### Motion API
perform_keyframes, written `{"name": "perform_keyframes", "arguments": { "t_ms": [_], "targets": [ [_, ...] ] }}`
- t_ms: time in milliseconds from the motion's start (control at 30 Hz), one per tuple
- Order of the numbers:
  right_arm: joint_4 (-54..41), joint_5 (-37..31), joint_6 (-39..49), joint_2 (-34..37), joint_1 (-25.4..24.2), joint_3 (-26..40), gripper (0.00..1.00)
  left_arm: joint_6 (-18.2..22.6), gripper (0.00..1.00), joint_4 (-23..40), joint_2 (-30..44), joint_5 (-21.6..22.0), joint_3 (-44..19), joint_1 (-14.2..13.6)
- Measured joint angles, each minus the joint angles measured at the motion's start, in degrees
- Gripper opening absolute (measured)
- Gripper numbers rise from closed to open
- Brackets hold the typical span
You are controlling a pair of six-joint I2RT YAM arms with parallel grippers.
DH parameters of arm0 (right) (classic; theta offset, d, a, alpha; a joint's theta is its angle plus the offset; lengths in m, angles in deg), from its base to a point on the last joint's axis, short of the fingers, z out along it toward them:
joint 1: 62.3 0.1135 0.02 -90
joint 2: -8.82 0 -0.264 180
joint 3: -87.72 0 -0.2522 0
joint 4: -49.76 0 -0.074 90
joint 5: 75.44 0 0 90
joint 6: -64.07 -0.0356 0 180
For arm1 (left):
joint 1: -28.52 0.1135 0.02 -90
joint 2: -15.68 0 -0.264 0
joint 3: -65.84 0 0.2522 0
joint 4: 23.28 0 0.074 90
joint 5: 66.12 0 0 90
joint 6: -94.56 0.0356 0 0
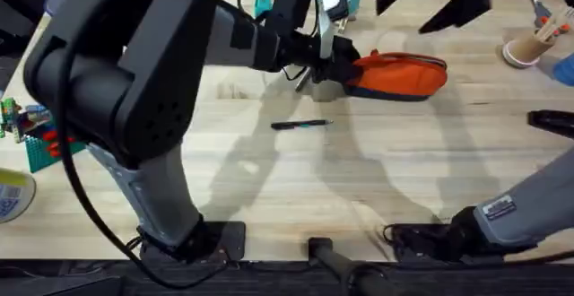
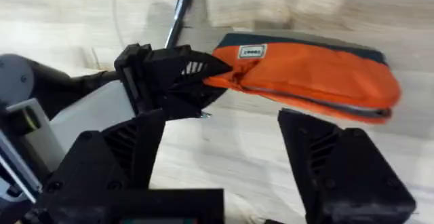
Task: Unzip the bag, pick up the pens from the table one at a time and place them inside, then zip the bag closed.
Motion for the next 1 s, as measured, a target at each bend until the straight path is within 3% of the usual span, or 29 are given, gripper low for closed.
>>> {"name": "perform_keyframes", "arguments": {
  "t_ms": [300, 433, 467, 633, 700, 1000],
  "targets": [
    [-6.47, -5.59, 0.00, -0.02, -0.63, 5.42, 0.996, 0.00, 0.046, -0.46, 0.00, 0.00, 0.00, 0.00],
    [-6.81, -6.59, 0.01, -0.02, -0.63, 5.42, 0.996, 0.03, 0.106, -0.51, 0.02, 0.00, 0.00, 0.00],
    [-6.82, -6.73, 0.01, -0.02, -0.63, 5.42, 0.996, 0.04, 0.164, -0.69, 0.00, -0.02, 0.00, 0.00],
    [-6.82, -6.93, 0.02, -0.02, -0.63, 5.42, 0.997, 0.20, 0.918, -1.27, -0.04, -0.02, 0.00, 0.00],
    [-6.84, -6.93, 0.00, -0.02, -0.63, 5.42, 0.997, 0.04, 0.988, -0.90, -0.31, -0.01, 0.00, 0.04],
    [-8.18, -6.94, 0.87, -0.02, -0.63, 5.42, 0.997, 0.09, 0.994, 4.07, -7.30, 0.00, 0.00, 1.57]
  ]
}}
